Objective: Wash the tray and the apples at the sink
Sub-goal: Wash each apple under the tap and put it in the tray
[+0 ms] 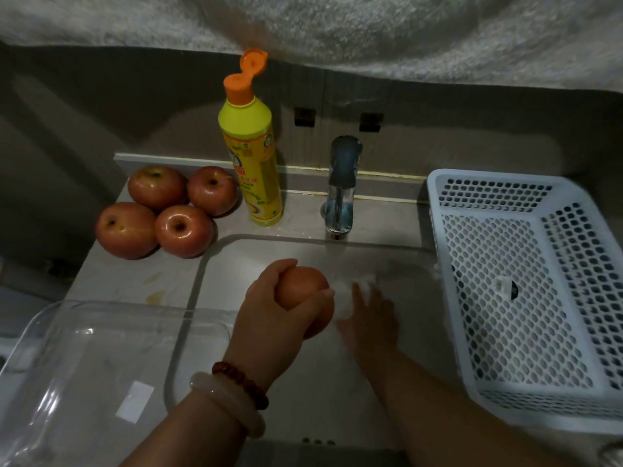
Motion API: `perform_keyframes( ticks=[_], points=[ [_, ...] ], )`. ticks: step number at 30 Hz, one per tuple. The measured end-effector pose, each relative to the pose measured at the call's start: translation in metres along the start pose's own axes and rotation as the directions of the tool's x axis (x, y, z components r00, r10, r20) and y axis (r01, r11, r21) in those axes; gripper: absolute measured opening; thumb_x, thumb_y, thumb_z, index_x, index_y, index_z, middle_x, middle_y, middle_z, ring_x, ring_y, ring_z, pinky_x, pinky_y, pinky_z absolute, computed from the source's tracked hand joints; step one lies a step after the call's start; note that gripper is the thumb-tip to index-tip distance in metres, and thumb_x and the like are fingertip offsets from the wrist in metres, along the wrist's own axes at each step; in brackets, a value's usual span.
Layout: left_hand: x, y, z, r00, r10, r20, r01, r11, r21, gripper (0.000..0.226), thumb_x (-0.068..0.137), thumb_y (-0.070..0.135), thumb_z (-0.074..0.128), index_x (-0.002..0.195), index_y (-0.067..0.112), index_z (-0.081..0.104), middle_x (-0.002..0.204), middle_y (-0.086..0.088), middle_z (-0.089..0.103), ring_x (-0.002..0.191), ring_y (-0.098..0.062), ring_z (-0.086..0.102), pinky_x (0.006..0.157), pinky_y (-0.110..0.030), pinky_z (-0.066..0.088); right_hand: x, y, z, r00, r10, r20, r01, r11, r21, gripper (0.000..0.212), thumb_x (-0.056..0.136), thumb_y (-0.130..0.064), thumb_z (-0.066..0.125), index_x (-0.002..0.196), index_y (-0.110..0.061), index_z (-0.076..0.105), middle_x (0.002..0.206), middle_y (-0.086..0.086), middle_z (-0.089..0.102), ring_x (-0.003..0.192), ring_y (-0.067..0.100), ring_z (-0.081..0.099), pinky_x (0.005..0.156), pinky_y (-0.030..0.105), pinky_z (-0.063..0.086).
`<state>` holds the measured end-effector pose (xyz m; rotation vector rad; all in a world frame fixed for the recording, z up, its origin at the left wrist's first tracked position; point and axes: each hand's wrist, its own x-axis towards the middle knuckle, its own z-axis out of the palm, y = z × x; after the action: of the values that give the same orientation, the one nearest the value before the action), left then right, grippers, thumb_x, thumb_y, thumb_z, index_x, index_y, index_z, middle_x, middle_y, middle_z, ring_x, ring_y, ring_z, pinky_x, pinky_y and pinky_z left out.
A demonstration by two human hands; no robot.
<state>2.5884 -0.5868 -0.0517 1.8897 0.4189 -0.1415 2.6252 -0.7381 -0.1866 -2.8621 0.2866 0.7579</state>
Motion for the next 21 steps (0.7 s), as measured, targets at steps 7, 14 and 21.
perform_keyframes(
  ticks=[7,14,21],
  points=[
    [0.000,0.000,-0.003,1.000,-0.020,-0.012,0.020,1.000,-0.005,0.058,0.076,0.038,0.075,0.124,0.039,0.043,0.114,0.013,0.038,0.088,-0.002,0.046,0.070,-0.018,0.045,-0.001,-0.006,0.003,0.976,-0.018,-0.216,0.039,0.995,0.091,0.031,0.098,-0.019,0.042,0.126,-0.010,0.052,0.127,0.014,0.050,0.117,0.031,0.048,0.093,0.035,0.040],
    [-0.001,0.007,-0.013,1.000,0.001,-0.018,-0.002,0.998,-0.057,0.051,0.077,0.032,0.075,0.118,0.039,0.045,0.105,0.018,0.042,0.090,-0.005,0.048,0.065,-0.016,0.044,-0.033,-0.011,-0.028,0.933,0.116,-0.342,0.216,0.580,0.786,0.023,0.090,-0.018,0.064,0.111,-0.013,0.055,0.110,-0.004,0.048,0.099,0.010,0.048,0.080,0.017,0.038],
    [-0.008,0.017,-0.028,1.000,-0.016,-0.017,0.014,0.990,-0.138,0.046,0.080,0.026,0.073,0.119,0.036,0.049,0.112,0.008,0.045,0.090,-0.008,0.049,0.063,-0.022,0.044,-0.067,-0.013,-0.083,0.957,0.252,-0.141,0.155,-0.034,0.987,0.009,0.093,-0.035,0.059,0.085,-0.030,0.058,0.089,0.003,0.069,0.083,0.027,0.067,0.071,0.048,0.058]
  ],
)
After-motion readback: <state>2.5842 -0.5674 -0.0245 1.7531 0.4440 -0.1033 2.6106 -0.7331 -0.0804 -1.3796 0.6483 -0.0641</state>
